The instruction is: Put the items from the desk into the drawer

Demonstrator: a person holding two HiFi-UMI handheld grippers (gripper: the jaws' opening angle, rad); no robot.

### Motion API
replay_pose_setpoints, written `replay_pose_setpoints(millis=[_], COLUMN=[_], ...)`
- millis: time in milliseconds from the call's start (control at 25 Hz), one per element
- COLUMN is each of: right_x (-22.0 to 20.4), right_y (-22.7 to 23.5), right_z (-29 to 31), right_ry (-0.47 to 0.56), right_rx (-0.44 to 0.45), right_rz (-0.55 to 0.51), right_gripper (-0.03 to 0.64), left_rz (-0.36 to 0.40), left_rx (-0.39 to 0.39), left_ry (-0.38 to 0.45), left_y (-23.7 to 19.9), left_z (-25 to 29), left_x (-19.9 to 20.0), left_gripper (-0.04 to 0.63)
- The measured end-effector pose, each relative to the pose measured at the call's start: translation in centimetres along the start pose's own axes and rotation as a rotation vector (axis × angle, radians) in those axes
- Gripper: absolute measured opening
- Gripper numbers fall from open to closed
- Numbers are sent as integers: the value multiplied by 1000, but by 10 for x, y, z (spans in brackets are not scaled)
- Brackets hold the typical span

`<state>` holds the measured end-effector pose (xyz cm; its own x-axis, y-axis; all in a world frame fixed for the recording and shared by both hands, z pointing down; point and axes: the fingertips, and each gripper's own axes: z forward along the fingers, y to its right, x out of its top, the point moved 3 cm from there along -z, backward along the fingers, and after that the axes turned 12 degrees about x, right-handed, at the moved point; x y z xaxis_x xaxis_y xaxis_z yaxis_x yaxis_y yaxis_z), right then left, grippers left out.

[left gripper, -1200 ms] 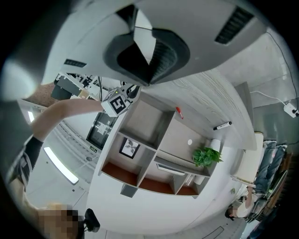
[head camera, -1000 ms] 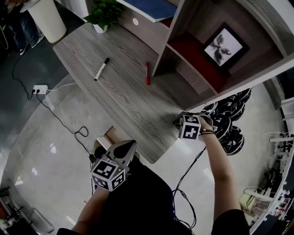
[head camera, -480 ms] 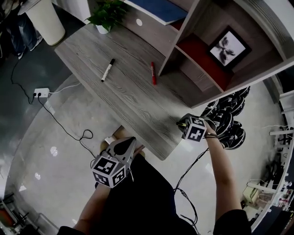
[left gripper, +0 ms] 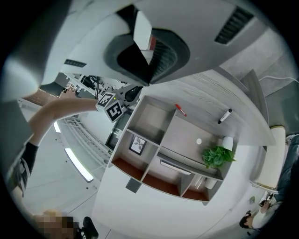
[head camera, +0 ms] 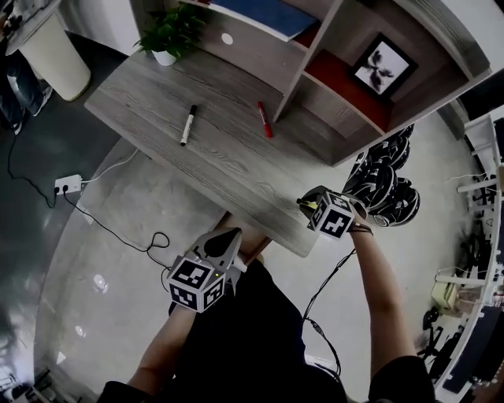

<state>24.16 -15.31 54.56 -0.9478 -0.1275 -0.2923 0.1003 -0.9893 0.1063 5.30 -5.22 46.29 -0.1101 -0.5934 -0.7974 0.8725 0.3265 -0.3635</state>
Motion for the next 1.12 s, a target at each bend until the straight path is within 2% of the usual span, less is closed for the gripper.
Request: replay_pose_setpoints(millis=[440, 720, 1120], right_x=[46, 79, 120], right_y=[-39, -78, -111], right_z=[-8, 8, 70], right_ry=[244, 337, 397], right_rx=[-157, -149, -87], right_rz=[360, 437, 524], right_gripper=[78, 78, 78], left_rz=[50, 102, 100], left_rx=[-121, -171, -144], left_ry=[-48, -69, -100], left_y=[-44, -60, -90], left_z=[-22, -30, -46], left_x=[-6, -10, -20], left_gripper=[23, 23, 23])
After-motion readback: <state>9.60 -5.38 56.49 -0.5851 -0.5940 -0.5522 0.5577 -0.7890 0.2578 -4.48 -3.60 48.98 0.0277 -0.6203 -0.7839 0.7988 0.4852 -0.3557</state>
